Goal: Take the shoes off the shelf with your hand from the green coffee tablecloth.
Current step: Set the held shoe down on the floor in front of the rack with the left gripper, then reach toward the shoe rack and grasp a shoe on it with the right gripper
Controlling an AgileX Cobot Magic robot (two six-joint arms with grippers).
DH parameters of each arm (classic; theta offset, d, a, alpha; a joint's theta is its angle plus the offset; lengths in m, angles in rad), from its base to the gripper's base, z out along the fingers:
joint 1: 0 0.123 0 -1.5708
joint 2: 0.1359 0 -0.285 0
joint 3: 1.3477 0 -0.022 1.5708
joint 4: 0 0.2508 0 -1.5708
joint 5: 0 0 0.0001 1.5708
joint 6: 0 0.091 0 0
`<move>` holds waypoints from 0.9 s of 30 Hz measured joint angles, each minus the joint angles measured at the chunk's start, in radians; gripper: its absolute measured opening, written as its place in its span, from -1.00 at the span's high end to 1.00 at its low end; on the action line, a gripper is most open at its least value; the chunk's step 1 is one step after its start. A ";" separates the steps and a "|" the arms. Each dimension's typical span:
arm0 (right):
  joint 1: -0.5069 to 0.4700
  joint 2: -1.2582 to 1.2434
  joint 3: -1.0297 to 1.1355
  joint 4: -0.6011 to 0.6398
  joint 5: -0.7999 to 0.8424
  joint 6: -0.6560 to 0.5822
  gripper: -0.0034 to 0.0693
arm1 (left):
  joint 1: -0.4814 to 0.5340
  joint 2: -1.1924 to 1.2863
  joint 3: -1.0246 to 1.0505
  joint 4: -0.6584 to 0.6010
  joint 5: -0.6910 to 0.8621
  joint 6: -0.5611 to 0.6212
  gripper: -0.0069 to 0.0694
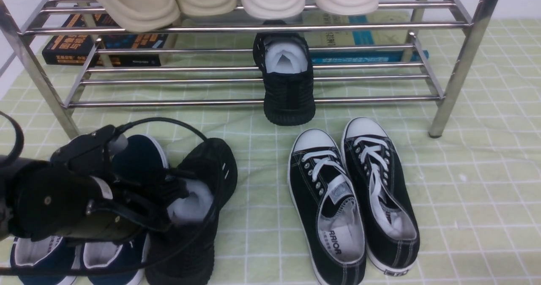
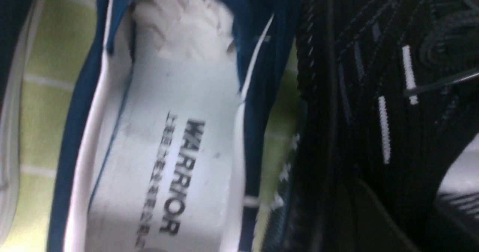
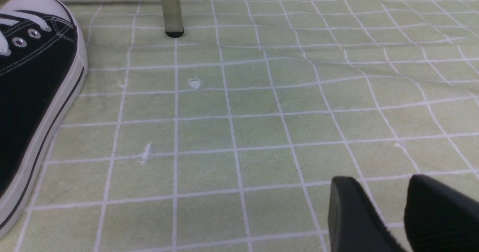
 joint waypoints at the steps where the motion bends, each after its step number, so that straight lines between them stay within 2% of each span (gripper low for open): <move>1: 0.000 0.000 0.000 0.000 0.000 0.000 0.25 | 0.000 0.000 0.000 0.000 0.015 0.000 0.30; 4: 0.000 0.000 0.000 0.000 0.000 0.000 0.25 | 0.000 -0.002 0.000 0.004 0.034 0.000 0.03; 8: 0.000 0.000 0.000 0.000 0.000 0.000 0.25 | 0.000 -0.021 -0.027 0.007 0.075 0.000 -0.22; 13: 0.000 0.000 0.000 0.000 0.000 0.000 0.25 | 0.000 -0.054 -0.136 0.039 0.168 0.000 -0.25; 16: 0.000 0.000 0.000 0.000 0.000 0.000 0.25 | 0.000 -0.050 -0.265 0.045 0.251 0.051 -0.01; 19: 0.000 0.000 0.000 0.000 0.000 0.000 0.25 | 0.000 0.003 -0.374 0.010 0.288 0.123 0.46; 20: 0.000 0.000 0.000 0.000 0.000 0.000 0.25 | 0.000 0.008 -0.381 0.006 0.291 0.133 0.50; 21: 0.000 0.000 0.000 0.000 0.000 0.000 0.25 | 0.000 0.048 -0.421 -0.029 0.294 0.162 0.68; 22: 0.000 0.000 0.000 0.000 0.000 0.000 0.25 | 0.000 0.085 -0.467 -0.067 0.298 0.199 0.76; 27: 0.000 0.000 0.000 0.000 0.000 0.000 0.25 | 0.000 0.209 -0.592 -0.209 0.294 0.299 0.81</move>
